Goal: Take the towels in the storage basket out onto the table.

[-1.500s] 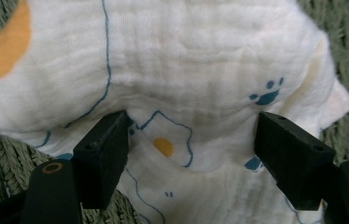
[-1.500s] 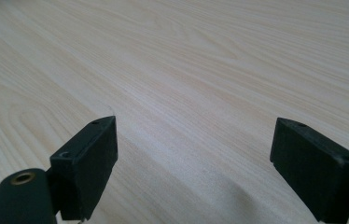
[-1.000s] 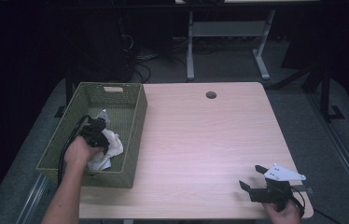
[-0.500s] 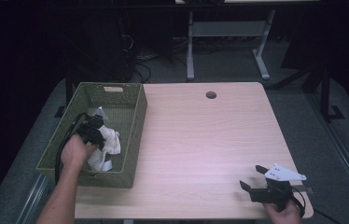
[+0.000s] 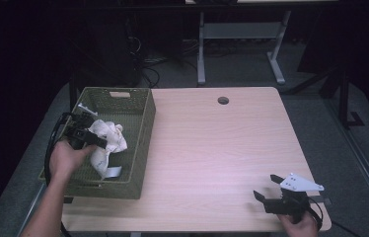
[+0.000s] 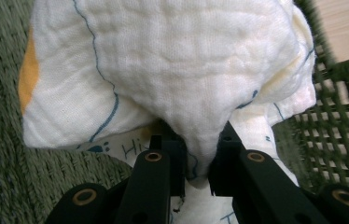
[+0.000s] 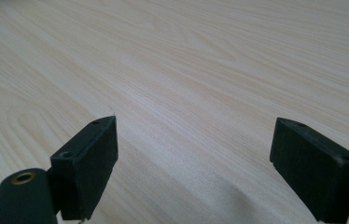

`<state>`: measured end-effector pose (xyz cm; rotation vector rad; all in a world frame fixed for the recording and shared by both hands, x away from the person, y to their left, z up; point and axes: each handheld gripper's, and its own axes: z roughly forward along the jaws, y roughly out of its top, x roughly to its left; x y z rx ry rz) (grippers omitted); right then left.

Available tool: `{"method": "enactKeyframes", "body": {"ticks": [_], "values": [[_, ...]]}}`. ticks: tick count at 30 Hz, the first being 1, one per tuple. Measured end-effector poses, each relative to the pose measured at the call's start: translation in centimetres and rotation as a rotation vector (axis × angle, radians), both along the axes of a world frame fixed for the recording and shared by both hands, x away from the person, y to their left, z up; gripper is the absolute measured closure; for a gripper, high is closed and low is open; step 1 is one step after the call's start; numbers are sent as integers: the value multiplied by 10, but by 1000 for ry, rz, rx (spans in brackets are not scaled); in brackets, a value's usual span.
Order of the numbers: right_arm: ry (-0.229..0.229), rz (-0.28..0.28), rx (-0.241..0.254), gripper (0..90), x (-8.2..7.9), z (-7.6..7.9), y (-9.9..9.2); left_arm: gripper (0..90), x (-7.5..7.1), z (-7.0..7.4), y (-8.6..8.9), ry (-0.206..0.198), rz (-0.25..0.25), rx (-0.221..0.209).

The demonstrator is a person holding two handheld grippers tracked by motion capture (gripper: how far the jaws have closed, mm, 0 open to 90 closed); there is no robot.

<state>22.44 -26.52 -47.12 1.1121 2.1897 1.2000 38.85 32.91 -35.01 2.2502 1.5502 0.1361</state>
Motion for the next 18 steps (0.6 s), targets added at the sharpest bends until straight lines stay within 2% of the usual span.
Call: {"method": "enactKeyframes", "body": {"ticks": [1, 2, 4, 5, 6, 7, 8, 9, 12, 13, 14, 15, 16, 17, 18], "values": [[0, 0, 0, 147, 0, 0, 0, 791, 0, 0, 0, 0, 0, 0], [-1, -2, 3, 146, 0, 0, 0, 791, -2, 5, 1, -21, 5, -40], [-2, -5, 11, 147, 0, 1, -1, 789, -3, 9, 3, -45, 7, -72], [-2, -5, 11, 147, 0, 1, -1, 788, -3, 9, 3, -45, 7, -72], [-3, -7, 8, 147, -1, 1, -2, 787, -6, 12, 4, -67, 6, -101], [-3, -7, 8, 147, -1, 1, -2, 787, -6, 12, 4, -67, 6, -101], [-6, -9, 10, 146, 0, 1, -3, 787, -8, 15, 5, -85, 8, -143], [-6, -9, 12, 147, 0, 1, -4, 787, -8, 15, 5, -85, 8, -143], [-5, -12, 11, 147, 0, 1, -4, 785, -13, 20, 9, -113, 0, -193], [-3, -13, 11, 147, 0, 1, -3, 785, -13, 20, 9, -113, 0, -193], [-2, -12, 8, 147, 0, 1, -3, 785, -15, 22, 11, -130, -3, -227], [-2, -12, 8, 147, 0, 1, -3, 785, -15, 22, 11, -130, -3, -227], [-2, -11, 8, 147, 0, 1, -2, 785, -17, 26, 13, -141, -9, -262], [-2, -11, 8, 147, 0, 1, -2, 785, -17, 26, 13, -141, -9, -262], [-4, -11, 9, 147, 0, 1, -2, 785, -20, 29, 16, -155, -6, -311]]}}
